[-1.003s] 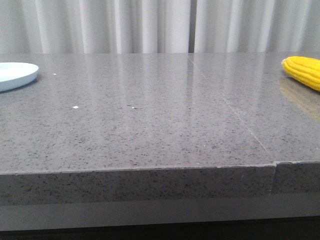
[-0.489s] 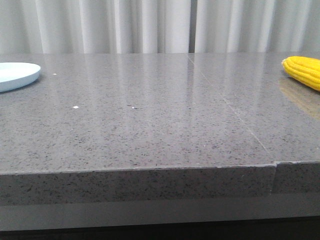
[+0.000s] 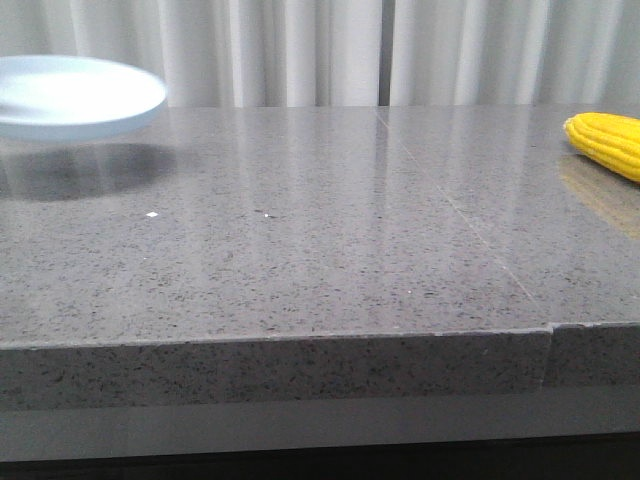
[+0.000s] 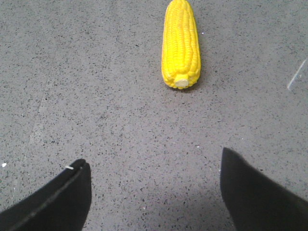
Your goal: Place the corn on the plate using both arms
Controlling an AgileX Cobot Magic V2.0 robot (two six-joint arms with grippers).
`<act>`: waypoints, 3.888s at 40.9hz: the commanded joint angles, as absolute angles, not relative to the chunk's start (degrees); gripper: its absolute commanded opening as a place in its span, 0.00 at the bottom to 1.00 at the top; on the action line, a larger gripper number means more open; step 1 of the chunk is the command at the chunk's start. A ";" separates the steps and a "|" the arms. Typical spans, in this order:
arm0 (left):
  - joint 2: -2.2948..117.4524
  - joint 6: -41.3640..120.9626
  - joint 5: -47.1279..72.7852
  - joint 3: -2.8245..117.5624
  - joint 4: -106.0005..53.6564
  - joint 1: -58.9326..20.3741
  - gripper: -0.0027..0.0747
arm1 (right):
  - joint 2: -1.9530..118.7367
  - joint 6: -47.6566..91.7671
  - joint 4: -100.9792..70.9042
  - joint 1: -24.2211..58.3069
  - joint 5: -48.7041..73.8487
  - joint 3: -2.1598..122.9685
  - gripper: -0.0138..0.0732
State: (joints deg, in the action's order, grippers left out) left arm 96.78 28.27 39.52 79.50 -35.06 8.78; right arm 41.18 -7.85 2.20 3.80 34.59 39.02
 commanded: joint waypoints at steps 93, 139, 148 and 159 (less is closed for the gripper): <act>51.39 29.43 34.38 54.03 -23.60 -33.08 0.59 | 41.38 -7.33 3.03 3.60 30.65 40.95 0.83; 42.42 29.43 34.38 49.69 -23.60 -33.08 0.59 | 93.29 0.00 -0.93 -3.04 54.31 88.73 0.92; 42.42 29.43 34.38 49.69 -23.60 -33.08 0.59 | 104.88 0.00 -0.41 -3.24 57.44 98.66 0.92; 42.42 29.43 34.38 49.69 -23.60 -33.08 0.59 | 110.90 0.68 -0.41 -3.35 58.32 102.09 0.88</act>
